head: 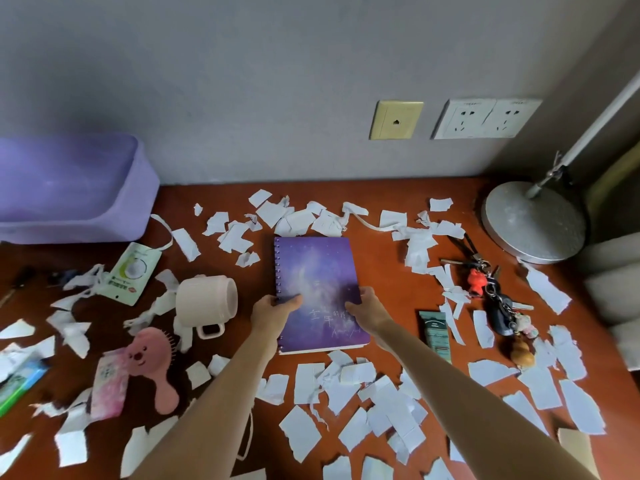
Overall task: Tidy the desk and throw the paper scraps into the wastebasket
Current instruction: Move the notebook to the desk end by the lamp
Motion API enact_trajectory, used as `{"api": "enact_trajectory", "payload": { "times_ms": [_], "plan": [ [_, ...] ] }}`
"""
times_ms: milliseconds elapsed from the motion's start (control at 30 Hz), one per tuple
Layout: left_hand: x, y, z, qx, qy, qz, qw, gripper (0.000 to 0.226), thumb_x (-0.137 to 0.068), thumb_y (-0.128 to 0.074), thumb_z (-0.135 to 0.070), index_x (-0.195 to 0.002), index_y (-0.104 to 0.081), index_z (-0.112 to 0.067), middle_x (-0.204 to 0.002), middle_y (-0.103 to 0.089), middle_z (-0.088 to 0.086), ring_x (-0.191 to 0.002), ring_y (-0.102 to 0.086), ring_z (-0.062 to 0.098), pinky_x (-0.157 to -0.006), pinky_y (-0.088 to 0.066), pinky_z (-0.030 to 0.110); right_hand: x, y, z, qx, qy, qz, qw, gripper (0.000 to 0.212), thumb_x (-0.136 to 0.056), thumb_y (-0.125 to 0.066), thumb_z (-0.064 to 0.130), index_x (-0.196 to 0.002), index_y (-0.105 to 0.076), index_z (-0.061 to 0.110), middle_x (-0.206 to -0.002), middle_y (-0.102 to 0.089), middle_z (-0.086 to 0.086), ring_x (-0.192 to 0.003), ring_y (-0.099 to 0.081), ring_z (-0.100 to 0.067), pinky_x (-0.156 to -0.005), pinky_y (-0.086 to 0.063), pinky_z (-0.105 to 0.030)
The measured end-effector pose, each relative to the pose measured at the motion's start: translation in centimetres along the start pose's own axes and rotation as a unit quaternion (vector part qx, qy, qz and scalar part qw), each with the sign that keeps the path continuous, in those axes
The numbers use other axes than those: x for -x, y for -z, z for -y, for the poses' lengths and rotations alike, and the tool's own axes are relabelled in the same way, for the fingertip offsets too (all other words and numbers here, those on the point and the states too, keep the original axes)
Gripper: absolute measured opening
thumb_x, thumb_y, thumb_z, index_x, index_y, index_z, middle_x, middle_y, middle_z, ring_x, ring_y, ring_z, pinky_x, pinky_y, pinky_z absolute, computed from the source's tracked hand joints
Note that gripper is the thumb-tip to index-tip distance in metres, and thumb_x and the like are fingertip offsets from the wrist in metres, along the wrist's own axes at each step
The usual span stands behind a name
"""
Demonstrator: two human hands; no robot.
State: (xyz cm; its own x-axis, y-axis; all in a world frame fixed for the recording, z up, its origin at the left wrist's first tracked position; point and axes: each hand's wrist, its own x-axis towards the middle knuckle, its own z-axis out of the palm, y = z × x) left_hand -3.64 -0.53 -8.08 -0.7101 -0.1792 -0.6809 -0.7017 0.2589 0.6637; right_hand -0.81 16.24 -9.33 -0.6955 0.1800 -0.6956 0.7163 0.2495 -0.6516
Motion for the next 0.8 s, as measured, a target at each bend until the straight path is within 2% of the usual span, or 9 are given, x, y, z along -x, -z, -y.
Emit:
{"api": "enact_trajectory", "payload": {
  "times_ms": [100, 167, 233, 300, 367, 433, 533, 667, 800],
  "plan": [
    [0.5, 0.7, 0.5, 0.047, 0.012, 0.012, 0.999, 0.03, -0.081, -0.071, -0.022, -0.102, -0.058, -0.006, -0.113, -0.064, 0.013, -0.101, -0.061, 0.03, -0.078, -0.051, 0.036, 0.4, -0.3, 0.2, 0.023, 0.0, -0.004, 1.0, 0.045, -0.094, -0.051, 0.016, -0.135, -0.034, 0.008, -0.124, -0.053, -0.012, -0.094, -0.056, -0.017, -0.071, -0.05, -0.021],
    [1.1, 1.2, 0.3, 0.062, 0.002, 0.017, 0.998, 0.02, -0.081, -0.072, -0.019, -0.092, -0.059, -0.009, -0.109, -0.066, 0.013, -0.097, -0.061, 0.03, -0.073, -0.049, 0.033, 0.7, -0.5, 0.4, 0.065, 0.009, -0.043, 0.997, 0.047, -0.09, -0.058, 0.024, -0.131, -0.041, 0.008, -0.129, -0.048, -0.011, -0.109, -0.054, -0.024, -0.092, -0.051, -0.033],
    [1.8, 1.7, -0.2, 0.081, -0.005, 0.022, 0.996, 0.013, -0.081, -0.071, -0.016, -0.084, -0.058, -0.014, -0.107, -0.066, 0.011, -0.098, -0.062, 0.029, -0.081, -0.05, 0.037, 1.2, -0.7, 0.7, 0.085, 0.015, -0.076, 0.993, 0.047, -0.086, -0.063, 0.03, -0.125, -0.047, 0.008, -0.128, -0.046, -0.01, -0.114, -0.051, -0.028, -0.1, -0.046, -0.04],
    [2.3, 2.5, -0.5, 0.099, -0.001, 0.027, 0.995, 0.014, -0.082, -0.07, -0.015, -0.087, -0.057, -0.014, -0.106, -0.064, 0.009, -0.096, -0.061, 0.028, -0.084, -0.051, 0.038, 1.9, -0.8, 1.1, 0.005, 0.008, -0.07, 0.998, 0.045, -0.085, -0.065, 0.028, -0.12, -0.046, 0.008, -0.119, -0.051, -0.009, -0.105, -0.055, -0.025, -0.09, -0.049, -0.034],
    [2.8, 3.3, -0.8, 0.114, 0.013, 0.031, 0.993, 0.023, -0.082, -0.07, -0.015, -0.099, -0.056, -0.01, -0.106, -0.063, 0.008, -0.091, -0.062, 0.026, -0.074, -0.052, 0.033, 3.1, -0.9, 1.9, -0.118, -0.008, -0.033, 0.992, 0.033, -0.086, -0.065, 0.021, -0.112, -0.047, 0.008, -0.108, -0.058, -0.012, -0.087, -0.058, -0.021, -0.072, -0.05, -0.028],
    [3.3, 4.0, -1.1, 0.127, 0.029, 0.045, 0.99, 0.031, -0.081, -0.07, -0.014, -0.109, -0.056, -0.006, -0.104, -0.065, 0.009, -0.082, -0.063, 0.024, -0.062, -0.05, 0.028, 4.0, -0.9, 2.4, -0.15, -0.007, -0.011, 0.989, 0.022, -0.088, -0.062, 0.014, -0.103, -0.059, -0.001, -0.106, -0.065, -0.02, -0.073, -0.059, -0.02, -0.06, -0.049, -0.025],
    [4.0, 4.6, -1.3, 0.144, 0.04, 0.065, 0.987, 0.035, -0.082, -0.068, -0.014, -0.115, -0.059, -0.003, -0.108, -0.067, 0.011, -0.086, -0.066, 0.026, -0.061, -0.05, 0.026, 5.0, -0.7, 3.2, -0.162, -0.009, -0.009, 0.987, 0.028, -0.089, -0.058, 0.009, -0.108, -0.061, -0.011, -0.106, -0.067, -0.025, -0.075, -0.061, -0.027, -0.06, -0.05, -0.029],
    [5.3, 4.2, -2.1, 0.116, -0.006, 0.083, 0.99, 0.034, -0.081, -0.068, -0.013, -0.113, -0.059, -0.005, -0.107, -0.067, 0.011, -0.09, -0.065, 0.028, -0.064, -0.05, 0.026, 6.7, 1.0, 3.7, -0.215, 0.001, -0.012, 0.977, 0.025, -0.089, -0.055, 0.0, -0.11, -0.059, -0.013, -0.107, -0.066, -0.023, -0.085, -0.063, -0.031, -0.076, -0.053, -0.039],
    [7.0, 1.5, -3.2, 0.106, -0.071, 0.178, 0.976, 0.034, -0.081, -0.067, -0.003, -0.114, -0.058, -0.005, -0.109, -0.067, 0.014, -0.086, -0.067, 0.026, -0.068, -0.052, 0.029, 9.3, 4.2, 2.7, -0.237, 0.005, -0.051, 0.97, 0.023, -0.086, -0.058, -0.002, -0.108, -0.059, 0.001, -0.097, -0.064, -0.007, -0.084, -0.061, -0.023, -0.071, -0.051, -0.029]
  ]
}}
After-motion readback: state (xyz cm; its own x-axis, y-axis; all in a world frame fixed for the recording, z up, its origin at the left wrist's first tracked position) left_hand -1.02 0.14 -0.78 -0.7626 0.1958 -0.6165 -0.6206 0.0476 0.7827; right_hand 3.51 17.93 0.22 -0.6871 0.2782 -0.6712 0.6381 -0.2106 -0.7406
